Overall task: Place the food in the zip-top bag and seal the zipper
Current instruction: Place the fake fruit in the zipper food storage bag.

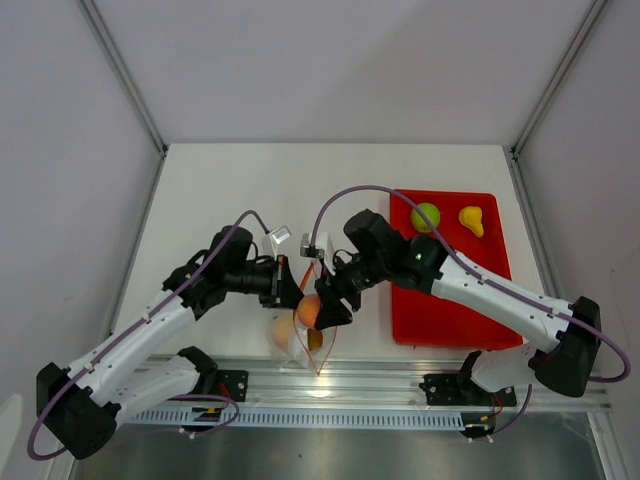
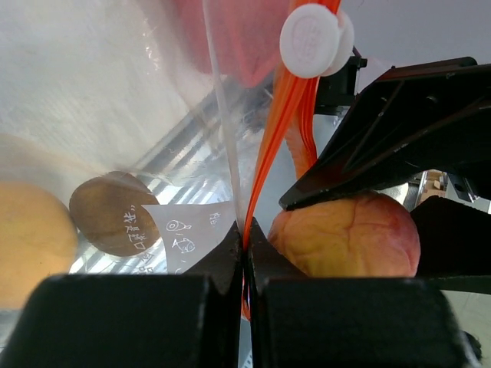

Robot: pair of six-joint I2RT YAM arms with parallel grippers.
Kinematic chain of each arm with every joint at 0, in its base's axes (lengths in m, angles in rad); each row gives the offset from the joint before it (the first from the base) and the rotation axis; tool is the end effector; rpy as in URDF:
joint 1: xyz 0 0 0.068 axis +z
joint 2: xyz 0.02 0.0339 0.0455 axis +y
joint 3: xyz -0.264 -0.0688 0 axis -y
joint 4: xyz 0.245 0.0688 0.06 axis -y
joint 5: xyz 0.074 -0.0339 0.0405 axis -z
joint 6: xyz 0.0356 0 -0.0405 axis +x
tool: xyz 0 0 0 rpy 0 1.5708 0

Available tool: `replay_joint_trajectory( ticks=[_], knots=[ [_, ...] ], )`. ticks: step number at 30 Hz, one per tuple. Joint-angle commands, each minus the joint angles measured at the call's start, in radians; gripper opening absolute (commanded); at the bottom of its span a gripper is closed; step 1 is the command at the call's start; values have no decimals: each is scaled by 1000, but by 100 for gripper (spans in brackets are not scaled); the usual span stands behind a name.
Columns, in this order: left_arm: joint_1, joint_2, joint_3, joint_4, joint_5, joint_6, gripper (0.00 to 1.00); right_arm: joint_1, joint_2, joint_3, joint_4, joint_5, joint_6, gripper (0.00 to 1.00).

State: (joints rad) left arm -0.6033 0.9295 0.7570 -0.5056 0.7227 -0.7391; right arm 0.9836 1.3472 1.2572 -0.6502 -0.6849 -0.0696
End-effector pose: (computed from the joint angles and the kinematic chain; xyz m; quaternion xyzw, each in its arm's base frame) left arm 0.1449 -0.1284 0.2789 0.0950 0.8522 -0.5009 0.1179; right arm 0.1396 0.2505 0.3402 -0.5503 0.6770 0.4434 0.2055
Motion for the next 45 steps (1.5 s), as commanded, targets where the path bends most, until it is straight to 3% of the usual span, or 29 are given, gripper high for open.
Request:
replay_joint_trajectory(
  ticks=[1,10,12,21,29,32,35,41,45],
  knots=[
    [-4,-9,44,-1,-11,21,0,7,-2,47,-52,74,-13,0],
    [-4,-21,42,-10,-16,23,1,7,15,48,-101,217,-4,0],
    [-4,-24,41,-11,-17,24,0,7,17,51,-106,228,-2,4],
    [-4,-38,31,-16,-20,23,1,7,13,50,-114,272,4,46],
    [-3,-41,16,-7,-19,21,0,7,10,51,-98,328,17,70],
    [-3,-38,15,-5,-17,23,0,7,0,47,-86,326,16,72],
    [-4,-34,15,-2,-17,26,1,7,-14,47,-80,324,11,87],
    [-4,-23,13,7,-14,26,1,9,-48,39,-45,350,8,88],
    [-4,-18,15,12,-11,27,1,7,-112,34,13,535,28,87]
  ],
)
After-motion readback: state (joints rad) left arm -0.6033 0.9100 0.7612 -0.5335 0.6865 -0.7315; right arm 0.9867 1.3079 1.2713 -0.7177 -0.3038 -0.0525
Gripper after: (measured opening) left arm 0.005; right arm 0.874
